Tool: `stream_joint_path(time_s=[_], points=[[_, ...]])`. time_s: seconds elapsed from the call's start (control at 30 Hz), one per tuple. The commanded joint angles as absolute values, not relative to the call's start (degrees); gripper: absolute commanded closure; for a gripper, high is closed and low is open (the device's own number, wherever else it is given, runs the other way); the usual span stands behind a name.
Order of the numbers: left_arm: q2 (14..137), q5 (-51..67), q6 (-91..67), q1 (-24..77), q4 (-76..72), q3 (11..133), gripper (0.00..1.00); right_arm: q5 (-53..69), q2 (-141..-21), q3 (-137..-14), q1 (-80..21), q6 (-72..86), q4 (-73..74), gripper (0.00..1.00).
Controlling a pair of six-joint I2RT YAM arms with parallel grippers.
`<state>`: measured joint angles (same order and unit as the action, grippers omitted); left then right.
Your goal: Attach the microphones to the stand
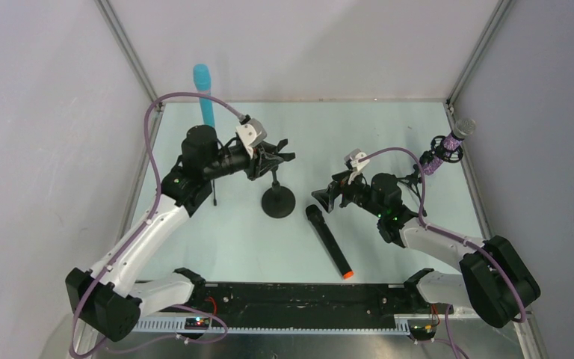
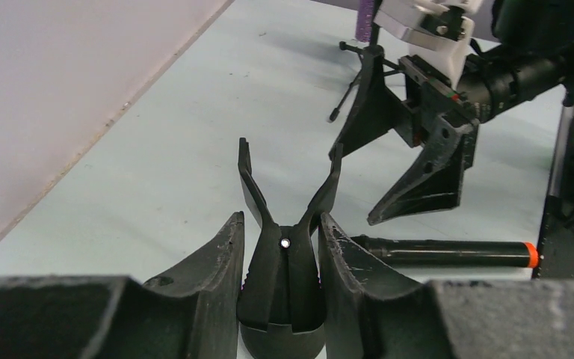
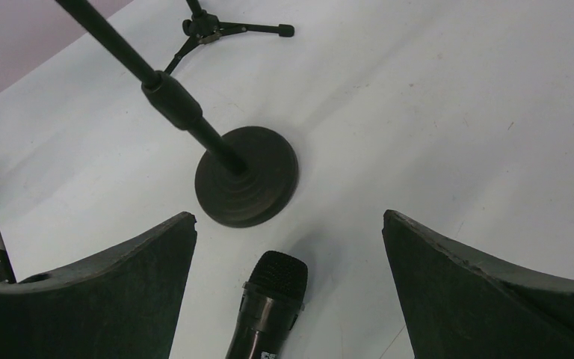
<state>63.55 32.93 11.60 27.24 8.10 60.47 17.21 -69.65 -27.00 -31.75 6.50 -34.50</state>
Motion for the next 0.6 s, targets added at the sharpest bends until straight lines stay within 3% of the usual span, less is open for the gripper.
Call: stream_joint_path(time_s=[0.0,0.57], points=[[60.95,37.76,12.26,27.50,1.16,60.27,1.00,17.02,-68.36,-26.98,-31.79,6.84,-34.33,0.01],[67.69,42.70,7.77,27.51,-3.50,65.23,1.00,13.48,-66.35,-28.65,-32.17,7.60,-25.83,0.01]])
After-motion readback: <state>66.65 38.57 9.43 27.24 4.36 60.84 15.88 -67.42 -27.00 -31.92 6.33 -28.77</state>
